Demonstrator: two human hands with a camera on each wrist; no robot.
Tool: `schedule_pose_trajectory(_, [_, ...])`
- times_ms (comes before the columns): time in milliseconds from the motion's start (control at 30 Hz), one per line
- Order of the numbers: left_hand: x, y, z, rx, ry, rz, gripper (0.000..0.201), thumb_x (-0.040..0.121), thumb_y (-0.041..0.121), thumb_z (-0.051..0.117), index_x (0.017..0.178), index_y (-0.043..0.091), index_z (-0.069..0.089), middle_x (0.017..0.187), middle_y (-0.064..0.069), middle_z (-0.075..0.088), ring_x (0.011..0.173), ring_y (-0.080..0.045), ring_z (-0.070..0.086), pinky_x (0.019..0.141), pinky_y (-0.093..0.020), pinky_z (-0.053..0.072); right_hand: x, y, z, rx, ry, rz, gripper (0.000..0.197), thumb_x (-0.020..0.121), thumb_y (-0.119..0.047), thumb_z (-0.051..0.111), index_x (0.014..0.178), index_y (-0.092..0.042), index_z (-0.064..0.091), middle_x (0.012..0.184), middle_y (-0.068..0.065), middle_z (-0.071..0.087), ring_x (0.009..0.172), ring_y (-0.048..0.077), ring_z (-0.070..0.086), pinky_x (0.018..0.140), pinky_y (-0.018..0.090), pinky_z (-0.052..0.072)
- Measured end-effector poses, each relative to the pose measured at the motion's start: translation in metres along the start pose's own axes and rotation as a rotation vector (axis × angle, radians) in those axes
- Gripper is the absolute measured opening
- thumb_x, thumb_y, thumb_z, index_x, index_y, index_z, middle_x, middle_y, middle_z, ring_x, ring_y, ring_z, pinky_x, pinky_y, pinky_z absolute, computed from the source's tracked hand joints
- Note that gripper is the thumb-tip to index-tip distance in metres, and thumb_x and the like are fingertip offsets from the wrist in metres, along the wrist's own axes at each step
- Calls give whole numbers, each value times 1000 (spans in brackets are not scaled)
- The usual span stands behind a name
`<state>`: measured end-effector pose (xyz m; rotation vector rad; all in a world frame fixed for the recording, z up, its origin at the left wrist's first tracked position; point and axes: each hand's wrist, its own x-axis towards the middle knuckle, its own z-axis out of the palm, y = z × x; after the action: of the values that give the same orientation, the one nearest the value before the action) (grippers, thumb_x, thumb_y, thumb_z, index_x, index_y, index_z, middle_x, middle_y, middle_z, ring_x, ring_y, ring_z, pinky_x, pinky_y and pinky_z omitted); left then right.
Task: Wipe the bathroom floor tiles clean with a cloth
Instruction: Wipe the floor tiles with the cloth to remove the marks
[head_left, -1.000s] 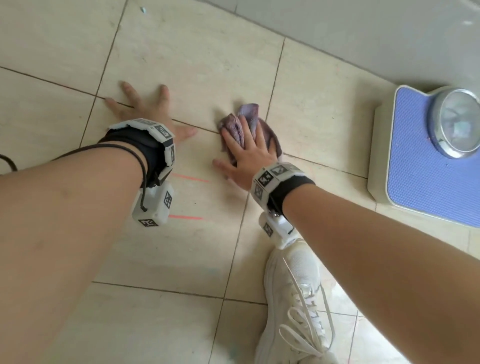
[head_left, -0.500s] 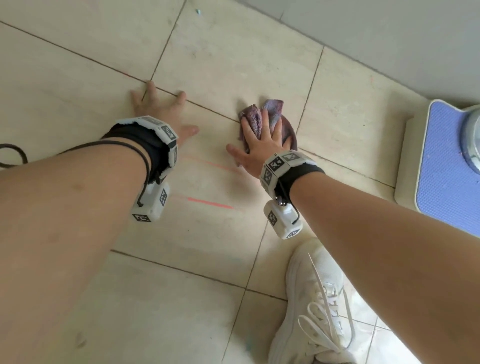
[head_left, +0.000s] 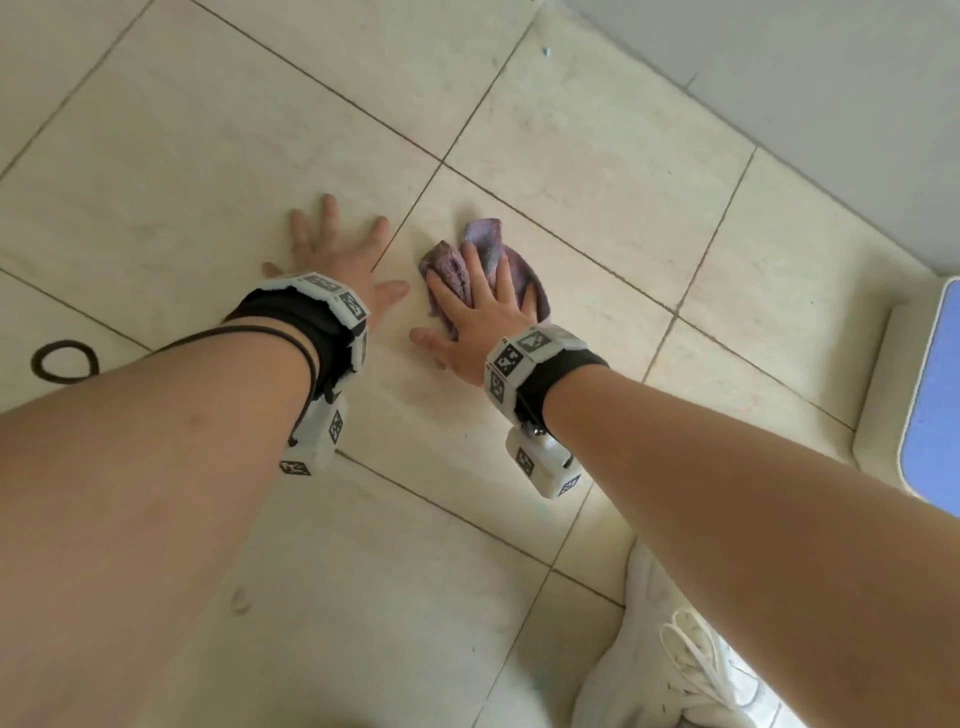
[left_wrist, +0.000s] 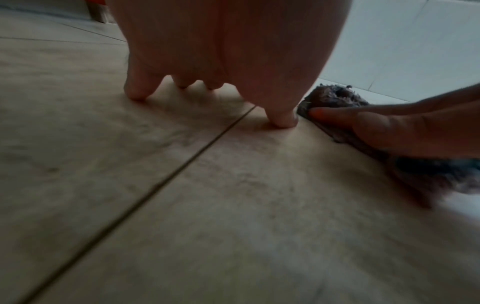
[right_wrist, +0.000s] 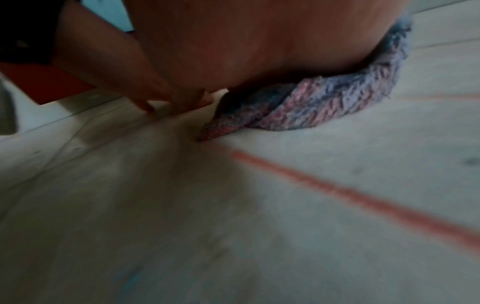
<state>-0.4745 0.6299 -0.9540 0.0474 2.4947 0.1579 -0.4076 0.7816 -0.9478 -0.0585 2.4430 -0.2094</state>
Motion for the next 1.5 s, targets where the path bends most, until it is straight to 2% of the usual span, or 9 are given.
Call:
schedule_pose_trajectory(100, [-5, -23, -3, -9, -6, -22, 72, 95, 57, 49, 152, 43, 8, 162, -1, -19, 148, -32, -15, 108, -72, 17, -24, -16, 22, -132, -49, -122, 71, 92, -72, 23, 151, -46, -6, 159, -7, -26, 146, 30, -22, 116, 58, -4])
schedule_pose_trajectory(200, [-4, -38, -7, -41, -40, -60, 72, 95, 55, 50, 152, 43, 8, 161, 0, -20, 148, -34, -17, 108, -74, 16, -46, 6, 29, -255, -129, -189, 67, 94, -69, 19, 151, -45, -6, 159, -9, -26, 147, 26, -21, 118, 57, -3])
schedule_pose_trajectory(333, [-6, -43, -6, -57, -50, -65, 72, 96, 56, 47, 152, 45, 3, 160, 1, -24, 147, -35, -19, 109, -72, 14, -16, 39, -8, -223, -64, -65, 64, 96, -66, 19, 151, -46, -7, 160, -8, -24, 147, 27, -20, 118, 59, 1])
schedule_pose_trajectory(467, [-5, -44, -3, -53, -45, -65, 73, 96, 58, 45, 151, 47, -1, 160, 2, -26, 147, -34, -21, 108, -72, 12, 35, 10, -30, -71, 8, 41, 71, 94, -70, 24, 152, -44, -6, 160, -7, -24, 146, 32, -21, 116, 61, 0])
schedule_pose_trajectory(600, [-7, -41, -8, -71, -61, -83, 75, 95, 59, 48, 152, 48, 1, 160, 2, -28, 146, -34, -23, 108, -73, 11, 15, -21, -7, -141, -17, -123, 72, 93, -71, 21, 152, -43, -9, 159, -6, -26, 146, 32, -22, 115, 60, -2])
schedule_pose_trajectory(700, [-9, -38, -12, -79, -85, -96, 76, 95, 58, 47, 152, 46, -1, 159, 0, -29, 146, -35, -23, 108, -74, 13, -26, 3, 15, -258, -68, -222, 69, 94, -69, 19, 151, -43, -10, 157, -7, -29, 147, 28, -21, 117, 60, -1])
schedule_pose_trajectory(867, [-11, -22, -7, -106, -98, -149, 91, 88, 63, 56, 152, 43, -5, 158, -6, -31, 144, -43, -23, 106, -75, 16, -34, 53, 8, -287, -87, -116, 68, 93, -69, 16, 150, -45, -13, 151, -10, -35, 146, 26, -22, 118, 59, 0])
schedule_pose_trajectory(1200, [2, -23, -7, -84, -89, -167, 106, 75, 76, 61, 150, 47, -9, 157, -10, -31, 142, -50, -22, 106, -76, 15, -18, 40, 3, -271, -95, -42, 81, 89, -76, 25, 152, -40, -12, 159, -4, -26, 147, 34, -20, 117, 62, 2])
schedule_pose_trajectory(1500, [-6, -15, -6, -69, -36, -189, 100, 80, 75, 55, 152, 45, -8, 159, -8, -28, 144, -48, -18, 109, -73, 13, -18, 44, 12, -251, -15, -76, 86, 84, -81, 25, 151, -42, -11, 160, -5, -25, 147, 33, -19, 116, 60, 0])
